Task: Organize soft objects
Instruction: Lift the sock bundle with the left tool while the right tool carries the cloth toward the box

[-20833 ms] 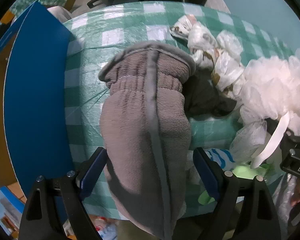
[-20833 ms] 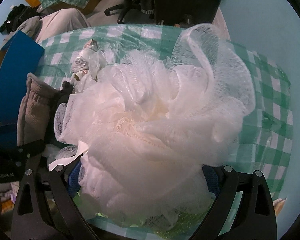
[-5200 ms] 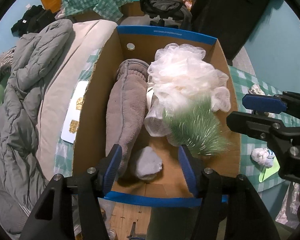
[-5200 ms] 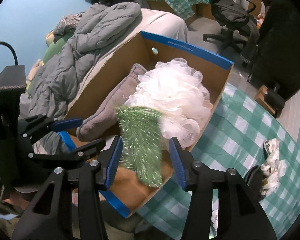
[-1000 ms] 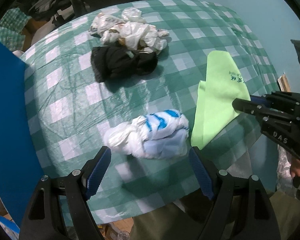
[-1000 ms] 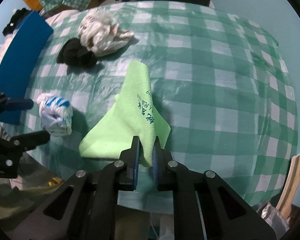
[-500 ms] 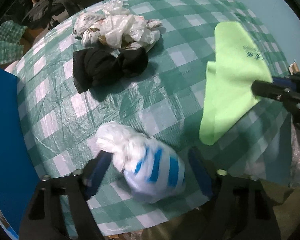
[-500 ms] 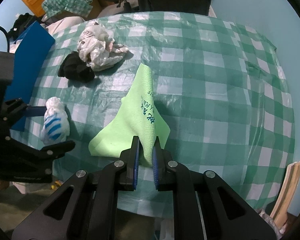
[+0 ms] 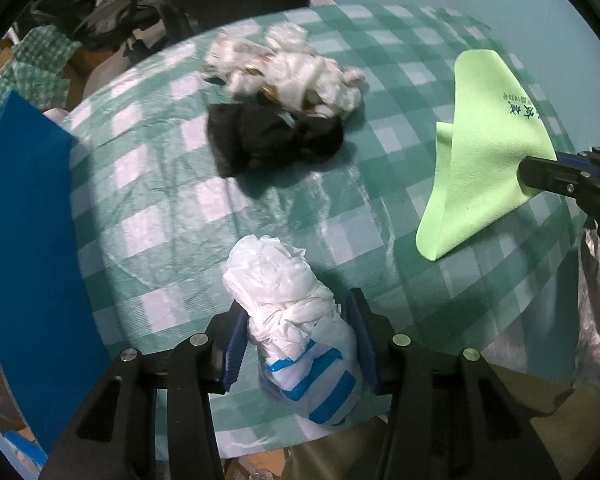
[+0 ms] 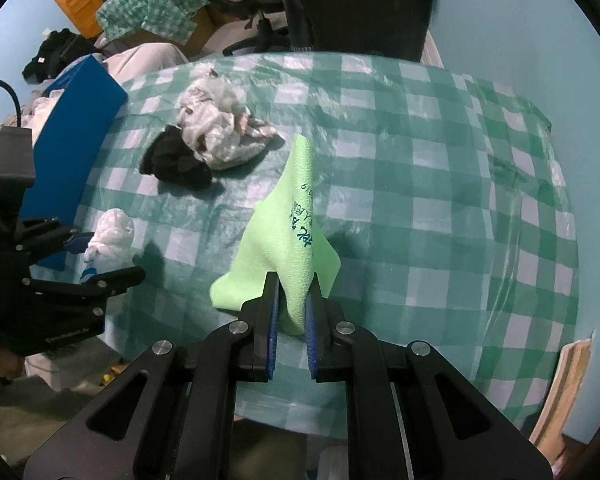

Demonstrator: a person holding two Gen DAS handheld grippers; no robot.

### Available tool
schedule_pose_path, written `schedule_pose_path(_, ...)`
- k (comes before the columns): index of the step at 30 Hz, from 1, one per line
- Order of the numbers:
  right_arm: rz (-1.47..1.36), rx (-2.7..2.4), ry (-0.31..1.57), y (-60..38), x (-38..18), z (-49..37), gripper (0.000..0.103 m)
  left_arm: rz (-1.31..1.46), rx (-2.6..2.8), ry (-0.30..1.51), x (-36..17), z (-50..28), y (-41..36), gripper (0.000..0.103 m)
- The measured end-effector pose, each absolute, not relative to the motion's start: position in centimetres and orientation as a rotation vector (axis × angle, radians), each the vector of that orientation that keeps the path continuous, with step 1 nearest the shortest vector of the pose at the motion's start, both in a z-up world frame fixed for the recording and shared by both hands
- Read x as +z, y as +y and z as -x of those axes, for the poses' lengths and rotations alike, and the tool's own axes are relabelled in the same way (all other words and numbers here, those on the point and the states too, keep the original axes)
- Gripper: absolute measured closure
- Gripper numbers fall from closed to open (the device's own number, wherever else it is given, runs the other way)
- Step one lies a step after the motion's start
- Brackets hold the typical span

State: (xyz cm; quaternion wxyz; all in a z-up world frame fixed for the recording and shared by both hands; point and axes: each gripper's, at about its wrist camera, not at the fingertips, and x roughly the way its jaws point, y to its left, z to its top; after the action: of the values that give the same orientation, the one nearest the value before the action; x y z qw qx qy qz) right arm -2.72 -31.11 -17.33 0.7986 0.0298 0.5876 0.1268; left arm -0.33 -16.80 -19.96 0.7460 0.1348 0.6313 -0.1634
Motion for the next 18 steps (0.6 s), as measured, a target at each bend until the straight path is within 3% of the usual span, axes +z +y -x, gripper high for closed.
schedule_pose_path(18, -0.041, 0.29, 1.175, -28.3, -12.1, 1.6, 0.092, -0.163, -0.278, 1.303, -13.3, -0.5, -11.2, 0.055)
